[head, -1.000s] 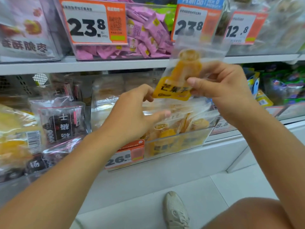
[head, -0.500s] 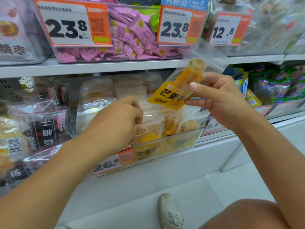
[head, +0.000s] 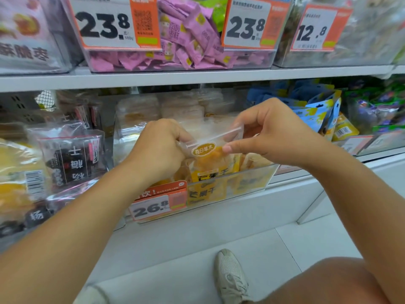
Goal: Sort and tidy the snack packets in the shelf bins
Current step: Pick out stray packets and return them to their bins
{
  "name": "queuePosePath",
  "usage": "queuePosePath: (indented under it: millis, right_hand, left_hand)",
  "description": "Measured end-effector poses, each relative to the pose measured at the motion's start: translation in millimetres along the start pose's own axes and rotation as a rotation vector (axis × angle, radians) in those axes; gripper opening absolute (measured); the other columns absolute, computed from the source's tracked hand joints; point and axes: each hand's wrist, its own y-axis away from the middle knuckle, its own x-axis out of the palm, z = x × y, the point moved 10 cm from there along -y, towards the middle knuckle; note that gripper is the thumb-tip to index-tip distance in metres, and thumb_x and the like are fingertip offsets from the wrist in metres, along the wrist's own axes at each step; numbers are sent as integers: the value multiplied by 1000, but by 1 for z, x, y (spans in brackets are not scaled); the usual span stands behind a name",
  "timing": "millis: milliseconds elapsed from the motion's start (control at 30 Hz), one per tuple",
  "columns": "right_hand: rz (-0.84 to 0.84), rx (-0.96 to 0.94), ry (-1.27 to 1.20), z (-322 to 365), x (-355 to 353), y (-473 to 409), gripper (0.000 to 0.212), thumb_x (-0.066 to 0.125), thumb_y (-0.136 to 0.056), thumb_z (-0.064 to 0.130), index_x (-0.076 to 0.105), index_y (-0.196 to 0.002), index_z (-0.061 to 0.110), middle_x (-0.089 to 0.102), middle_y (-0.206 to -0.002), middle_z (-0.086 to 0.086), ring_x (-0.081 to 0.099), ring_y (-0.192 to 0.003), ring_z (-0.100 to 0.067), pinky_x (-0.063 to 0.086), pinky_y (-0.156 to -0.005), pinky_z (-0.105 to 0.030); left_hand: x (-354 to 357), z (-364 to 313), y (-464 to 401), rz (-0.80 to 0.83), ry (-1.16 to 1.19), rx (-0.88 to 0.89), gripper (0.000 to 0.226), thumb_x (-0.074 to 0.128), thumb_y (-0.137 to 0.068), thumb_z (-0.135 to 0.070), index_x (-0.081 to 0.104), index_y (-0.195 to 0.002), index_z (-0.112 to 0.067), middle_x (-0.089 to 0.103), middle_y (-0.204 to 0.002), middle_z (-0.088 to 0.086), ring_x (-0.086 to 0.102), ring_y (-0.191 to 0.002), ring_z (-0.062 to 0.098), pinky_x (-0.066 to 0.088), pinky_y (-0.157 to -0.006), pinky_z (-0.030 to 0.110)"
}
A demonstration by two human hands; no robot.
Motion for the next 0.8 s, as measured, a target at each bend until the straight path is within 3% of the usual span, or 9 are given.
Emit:
queuePosePath:
  millis: [100, 233, 333, 533, 700, 800]
  right_hand:
    - [47, 99, -130, -10, 13, 0, 15, 81, -78, 4, 67, -74, -1, 74, -74, -18, 75, -72, -30, 63, -69, -41]
    - [69, 285, -268, -34, 38, -3, 27, 73, -85, -3, 56, -67, 8, 67, -61, -9, 73, -70, -27, 63, -68, -36]
    - [111, 296, -19, -39, 43, -6, 20, 78, -83, 4, 64, -69, 4, 72, -68, -13, 75, -73, -30, 63, -74, -46]
    - [152, 230, 401, -27, 52, -9, 19, 79, -81, 5, 65, -67, 5, 70, -70, -14, 71, -59, -22, 62, -60, -42]
    - [203, 238, 601, -21, 60, -14, 5, 75, -82, 5, 71, -80, 3, 69, -83, -14, 68, -73, -25, 59, -70, -39]
    - [206, 230, 718, -10, 55, -10, 10, 78, -80, 14, 73, -89, 14, 70, -91, -6, 67, -83, -24, 58, -72, -35]
  left_hand:
    - [0, 6, -2, 2, -13, -20, 39, 81, -79, -3, 67, -71, -38, 55, -92, -14, 57, -91, 15, 41, -67, 17]
    - [-2, 14, -4, 10, 72, -69, 14, 77, -87, -19, 76, -79, -30, 69, -88, -9, 63, -78, 7, 40, -51, 8]
    - [0, 17, -3, 21, 161, -103, 5, 77, -86, -27, 80, -82, -28, 75, -80, -10, 67, -70, 0, 42, -49, 2]
    - [4, 14, -1, -25, 252, -83, 6, 79, -83, -29, 79, -77, -31, 75, -75, -5, 67, -66, 6, 50, -52, 15]
    - [2, 16, -1, -68, 254, -61, 4, 78, -83, -28, 81, -86, -27, 74, -78, -15, 68, -77, 1, 55, -74, 20]
    - [0, 6, 2, -4, 155, -1, 6, 75, -86, -33, 80, -86, -30, 74, -76, -12, 68, -76, 5, 53, -72, 23]
